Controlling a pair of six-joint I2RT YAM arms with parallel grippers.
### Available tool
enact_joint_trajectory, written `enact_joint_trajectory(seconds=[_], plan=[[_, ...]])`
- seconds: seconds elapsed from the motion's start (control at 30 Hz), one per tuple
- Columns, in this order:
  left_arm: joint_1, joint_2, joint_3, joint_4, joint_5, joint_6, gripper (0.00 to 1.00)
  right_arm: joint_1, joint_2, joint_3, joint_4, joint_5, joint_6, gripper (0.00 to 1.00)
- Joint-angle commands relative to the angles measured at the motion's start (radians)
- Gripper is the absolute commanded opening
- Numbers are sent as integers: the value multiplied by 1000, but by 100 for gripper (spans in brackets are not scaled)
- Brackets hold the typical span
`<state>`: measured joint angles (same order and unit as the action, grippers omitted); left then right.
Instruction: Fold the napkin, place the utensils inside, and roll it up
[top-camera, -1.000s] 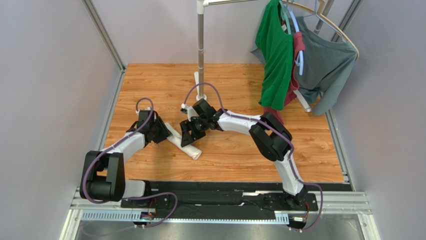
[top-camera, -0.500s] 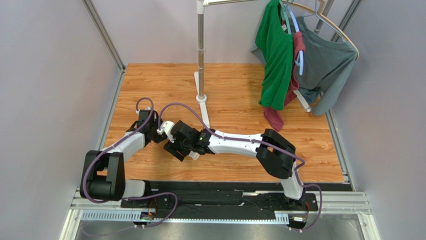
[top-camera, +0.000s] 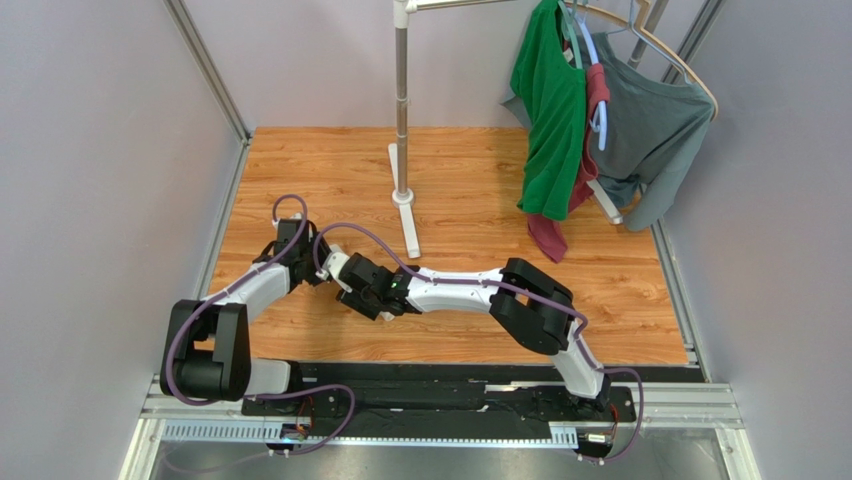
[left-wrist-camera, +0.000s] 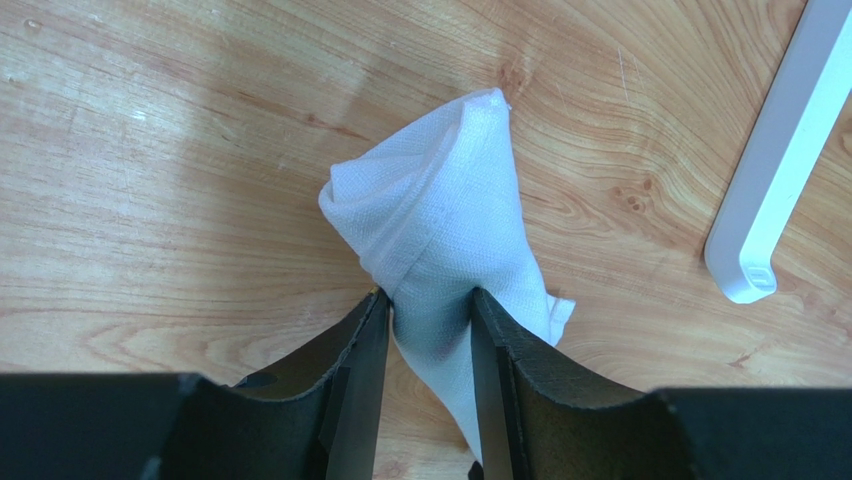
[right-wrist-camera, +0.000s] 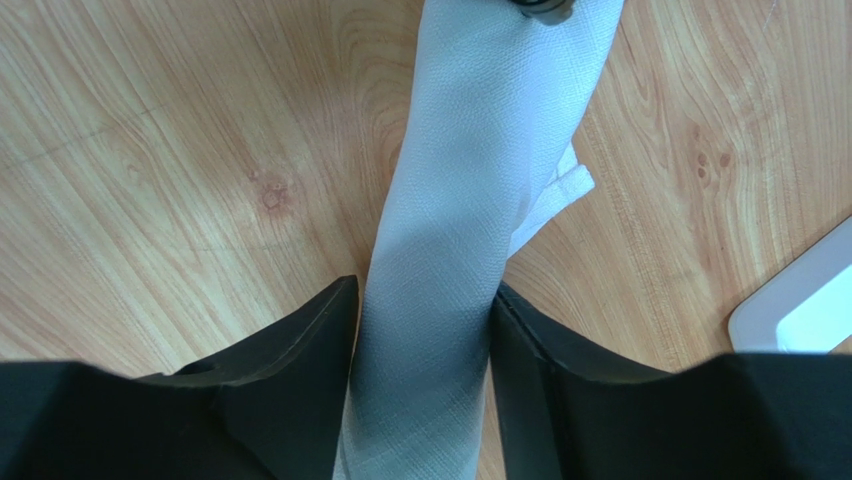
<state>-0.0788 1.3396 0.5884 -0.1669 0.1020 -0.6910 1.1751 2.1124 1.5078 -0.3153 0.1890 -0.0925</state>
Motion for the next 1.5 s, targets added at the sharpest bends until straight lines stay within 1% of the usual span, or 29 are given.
enact_joint_trajectory(seconds=[0.0, 0.03, 0.07, 0.1, 0.17, 0.2, 0.27, 0.3, 0.37, 0.4, 0.57, 0.87, 1.23, 1.33, 1.47], plan=[[1, 3, 21, -5, 10, 28, 48, 6, 40, 28, 25, 47, -15, 50], [2, -2, 18, -3, 10, 28, 50, 5, 46, 31, 16, 43, -6, 47], [2, -10, 19, -6, 8, 24, 53, 1, 50, 31, 13, 33, 3, 42], [2, -26, 19, -9, -1, 24, 57, -9, 52, 31, 7, 2, 26, 40], [2, -51, 19, -25, -16, 21, 61, -26, 47, 22, 4, -48, 53, 36], [2, -80, 18, -29, -30, 21, 63, -50, 40, 16, 8, -106, 71, 35], [2, -112, 13, -45, -42, 16, 64, -78, 26, -12, 19, -175, 132, 33], [2, -141, 8, -51, -53, 15, 64, -109, 20, -24, 37, -269, 149, 33], [2, -167, 2, -59, -62, 13, 65, -140, 1, -53, 61, -344, 198, 33], [2, -184, -4, -60, -64, 13, 65, -166, -2, -60, 80, -411, 212, 32], [2, -175, -7, -59, -58, 10, 65, -222, 26, -60, 108, -586, 287, 31], [2, -111, -7, -22, -36, 5, 64, -281, 73, -73, 196, -738, 393, 29], [2, -37, 16, 7, -18, 5, 61, -321, 119, -51, 246, -844, 491, 29], [2, -25, 17, 12, -16, 8, 59, -324, 124, -46, 251, -859, 499, 29], [2, 9, 30, 12, -21, 15, 55, -327, 132, -31, 251, -895, 510, 32]])
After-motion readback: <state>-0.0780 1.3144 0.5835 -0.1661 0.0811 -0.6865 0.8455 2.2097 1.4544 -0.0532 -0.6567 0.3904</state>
